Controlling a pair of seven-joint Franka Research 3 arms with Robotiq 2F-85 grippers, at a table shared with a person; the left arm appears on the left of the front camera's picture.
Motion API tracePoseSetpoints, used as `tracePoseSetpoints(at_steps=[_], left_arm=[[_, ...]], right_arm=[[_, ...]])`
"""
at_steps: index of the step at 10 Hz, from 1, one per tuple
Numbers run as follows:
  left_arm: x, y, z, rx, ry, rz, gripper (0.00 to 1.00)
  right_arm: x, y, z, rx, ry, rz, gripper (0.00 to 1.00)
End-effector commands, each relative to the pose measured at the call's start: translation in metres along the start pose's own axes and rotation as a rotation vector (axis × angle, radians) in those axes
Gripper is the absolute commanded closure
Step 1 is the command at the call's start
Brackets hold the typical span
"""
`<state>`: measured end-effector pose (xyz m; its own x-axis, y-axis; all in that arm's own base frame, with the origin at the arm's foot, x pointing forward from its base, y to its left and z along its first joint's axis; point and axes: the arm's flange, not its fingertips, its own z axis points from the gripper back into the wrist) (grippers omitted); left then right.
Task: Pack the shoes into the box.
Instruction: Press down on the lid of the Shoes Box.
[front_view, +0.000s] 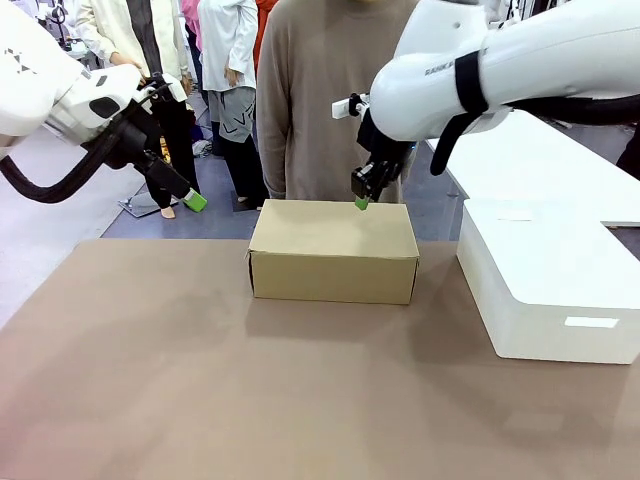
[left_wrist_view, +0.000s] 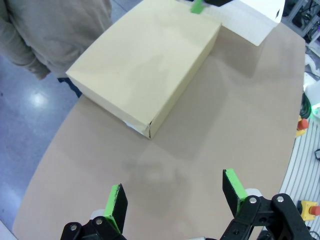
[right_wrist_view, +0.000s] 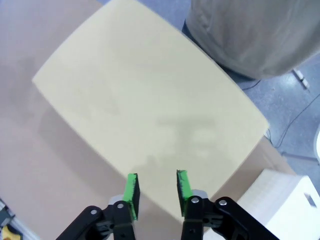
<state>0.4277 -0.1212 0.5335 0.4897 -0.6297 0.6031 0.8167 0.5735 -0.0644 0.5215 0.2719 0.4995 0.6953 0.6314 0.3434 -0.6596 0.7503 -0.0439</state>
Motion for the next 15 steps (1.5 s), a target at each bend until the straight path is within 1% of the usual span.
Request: tracePoseSetpoints(at_steps=[1,3,4,6,8,10,11,15], left_arm=[[-0.001,0.001,0.001,0.011,0.004,0.001,0.00],[-0.001,0.001,0.001,0.011,0.004,0.001,0.00],[-0.001,0.001,0.001,0.011,0.004,0.001,0.00],[-0.001,0.001,0.001,0.011,0.004,0.001,0.00],[-0.001,0.001,0.001,0.011,0.004,0.001,0.00],[-0.001,0.001,0.001,0.011,0.004,0.001,0.00],[-0.001,0.001,0.001,0.011,0.004,0.001,0.00],[-0.001,0.001,0.001,0.011,0.004,0.001,0.00]], right_arm=[[-0.050,0.006,0.032,0.038,0.044,0.036,0.00],[-0.087,0.016,0.054,0.027,0.066,0.039,0.00],[-0.109,0.023,0.065,0.011,0.048,0.039,0.00],[-0.144,0.032,0.075,0.017,0.047,0.024,0.00],[-0.171,0.043,0.077,0.004,-0.007,0.008,0.00],[-0.181,0.049,0.075,0.003,-0.051,0.000,0.00],[-0.169,0.042,0.081,-0.009,0.029,0.009,0.00],[-0.169,0.042,0.081,-0.009,0.029,0.009,0.00]])
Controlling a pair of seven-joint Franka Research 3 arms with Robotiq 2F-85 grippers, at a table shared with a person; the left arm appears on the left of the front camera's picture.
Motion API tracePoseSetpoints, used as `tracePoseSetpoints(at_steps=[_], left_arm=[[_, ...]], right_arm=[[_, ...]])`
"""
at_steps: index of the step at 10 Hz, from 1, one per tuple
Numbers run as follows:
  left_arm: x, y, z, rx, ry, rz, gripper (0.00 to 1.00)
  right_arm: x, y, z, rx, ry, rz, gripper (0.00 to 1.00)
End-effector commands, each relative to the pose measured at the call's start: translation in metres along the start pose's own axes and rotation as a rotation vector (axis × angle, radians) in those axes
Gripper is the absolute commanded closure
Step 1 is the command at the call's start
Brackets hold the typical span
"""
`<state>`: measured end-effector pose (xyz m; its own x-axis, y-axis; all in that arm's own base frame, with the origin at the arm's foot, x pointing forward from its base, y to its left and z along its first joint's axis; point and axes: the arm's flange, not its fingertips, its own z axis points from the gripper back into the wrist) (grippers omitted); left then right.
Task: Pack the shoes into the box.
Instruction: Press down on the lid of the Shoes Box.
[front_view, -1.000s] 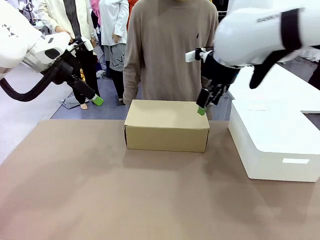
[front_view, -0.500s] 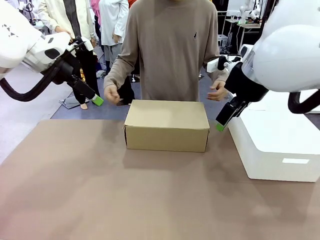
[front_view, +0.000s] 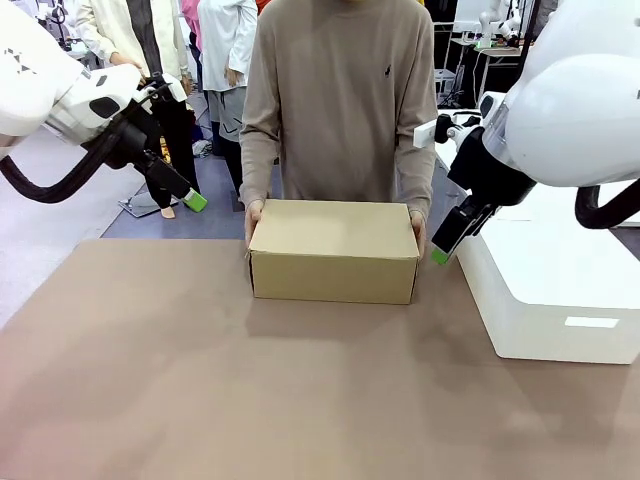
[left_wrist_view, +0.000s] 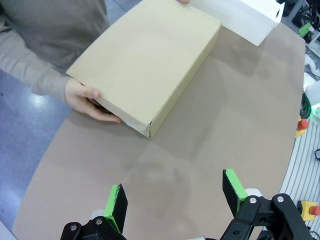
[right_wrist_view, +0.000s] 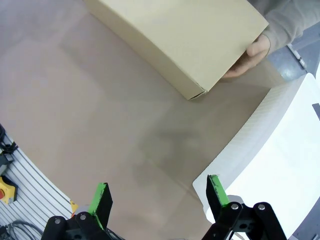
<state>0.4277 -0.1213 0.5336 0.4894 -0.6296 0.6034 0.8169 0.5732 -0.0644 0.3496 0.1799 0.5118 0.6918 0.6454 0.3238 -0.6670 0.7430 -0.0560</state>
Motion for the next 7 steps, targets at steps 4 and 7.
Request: tracePoseSetpoints(at_steps=[4,7], left_arm=[[-0.0012,0.0008,0.0010,0.011,0.004,0.001,0.00],[-0.0012,0.0008,0.0010,0.011,0.004,0.001,0.00]], right_arm=[[0.0045,-0.0020,0.0029,-0.001,0.009,-0.005,0.00],[0.0045,-0.0020,0.0029,-0.001,0.009,-0.005,0.00]])
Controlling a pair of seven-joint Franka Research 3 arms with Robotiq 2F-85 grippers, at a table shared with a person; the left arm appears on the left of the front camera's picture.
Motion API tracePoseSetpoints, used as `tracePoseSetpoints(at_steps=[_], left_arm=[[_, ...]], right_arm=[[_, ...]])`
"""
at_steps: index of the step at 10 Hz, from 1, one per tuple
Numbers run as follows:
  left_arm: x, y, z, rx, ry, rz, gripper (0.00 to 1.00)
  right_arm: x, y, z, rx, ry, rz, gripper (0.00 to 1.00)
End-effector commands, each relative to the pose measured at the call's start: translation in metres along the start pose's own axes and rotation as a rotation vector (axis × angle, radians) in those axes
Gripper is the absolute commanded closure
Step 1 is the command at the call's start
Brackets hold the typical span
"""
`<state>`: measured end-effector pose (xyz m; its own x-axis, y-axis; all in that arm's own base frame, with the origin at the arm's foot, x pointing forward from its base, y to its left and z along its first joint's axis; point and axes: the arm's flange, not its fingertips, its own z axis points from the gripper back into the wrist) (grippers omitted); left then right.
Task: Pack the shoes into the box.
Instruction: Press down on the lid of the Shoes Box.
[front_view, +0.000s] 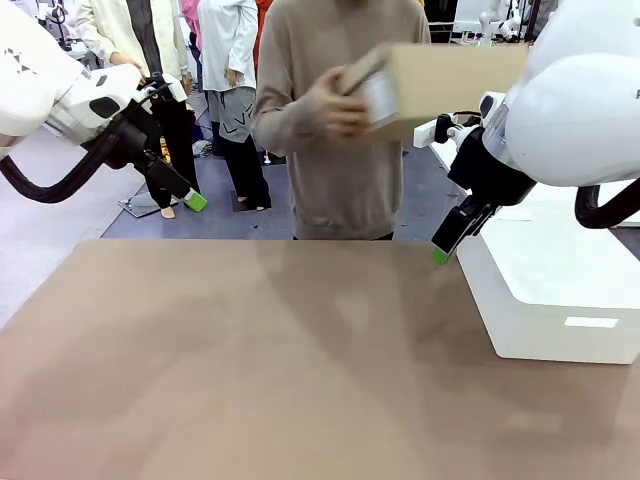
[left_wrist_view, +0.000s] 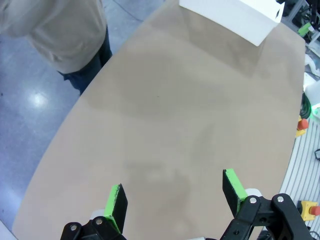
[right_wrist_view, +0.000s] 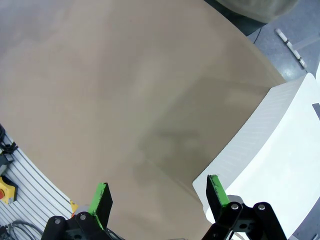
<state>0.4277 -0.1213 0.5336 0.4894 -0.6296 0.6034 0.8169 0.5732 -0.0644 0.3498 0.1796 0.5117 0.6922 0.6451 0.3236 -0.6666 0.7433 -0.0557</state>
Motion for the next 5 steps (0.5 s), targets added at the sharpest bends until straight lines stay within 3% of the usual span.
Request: tracePoseSetpoints(at_steps=[1,5], left_arm=[[-0.0012,0.0008,0.0010,0.011,0.004,0.001,0.00],[-0.0012,0.0008,0.0010,0.011,0.004,0.001,0.00]], right_arm=[[0.0046,-0.0016,0.0030,-0.001,0.008,-0.004,0.00],[0.0046,-0.0016,0.0030,-0.001,0.008,-0.004,0.00]])
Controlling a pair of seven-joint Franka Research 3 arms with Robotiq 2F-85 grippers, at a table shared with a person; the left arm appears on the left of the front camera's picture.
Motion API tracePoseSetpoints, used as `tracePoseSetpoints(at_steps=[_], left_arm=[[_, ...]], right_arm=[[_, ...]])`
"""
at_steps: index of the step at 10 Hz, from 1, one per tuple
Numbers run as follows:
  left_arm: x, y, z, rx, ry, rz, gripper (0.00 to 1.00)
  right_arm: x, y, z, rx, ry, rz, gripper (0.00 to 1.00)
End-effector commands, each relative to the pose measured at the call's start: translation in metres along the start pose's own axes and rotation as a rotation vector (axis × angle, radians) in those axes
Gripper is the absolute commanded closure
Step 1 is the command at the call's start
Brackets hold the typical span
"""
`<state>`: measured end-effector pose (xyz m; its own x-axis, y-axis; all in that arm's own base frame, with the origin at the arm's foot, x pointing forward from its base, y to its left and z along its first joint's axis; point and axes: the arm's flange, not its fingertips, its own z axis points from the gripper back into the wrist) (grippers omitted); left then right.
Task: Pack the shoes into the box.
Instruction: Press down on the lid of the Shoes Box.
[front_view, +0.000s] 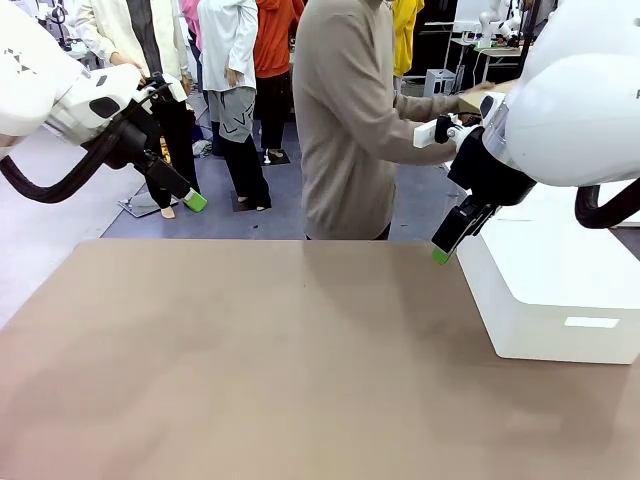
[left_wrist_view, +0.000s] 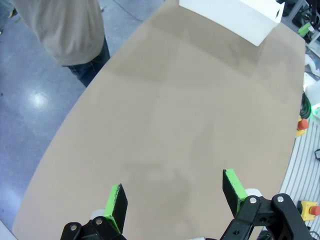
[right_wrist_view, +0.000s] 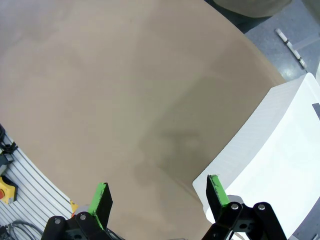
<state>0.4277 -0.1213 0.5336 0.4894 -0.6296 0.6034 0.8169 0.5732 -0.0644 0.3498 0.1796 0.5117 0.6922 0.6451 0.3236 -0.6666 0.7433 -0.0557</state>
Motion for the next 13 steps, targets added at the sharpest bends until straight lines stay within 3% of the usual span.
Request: tracePoseSetpoints(at_steps=[1,13], left_arm=[[-0.0012,0.0008,0.0010,0.011,0.004,0.001,0.00],[-0.0012,0.0008,0.0010,0.011,0.004,0.001,0.00]], right_arm=[[0.0046,-0.0016,0.0030,-0.001,0.008,-0.004,0.00],[0.0046,-0.0016,0.0030,-0.001,0.008,-0.004,0.00]])
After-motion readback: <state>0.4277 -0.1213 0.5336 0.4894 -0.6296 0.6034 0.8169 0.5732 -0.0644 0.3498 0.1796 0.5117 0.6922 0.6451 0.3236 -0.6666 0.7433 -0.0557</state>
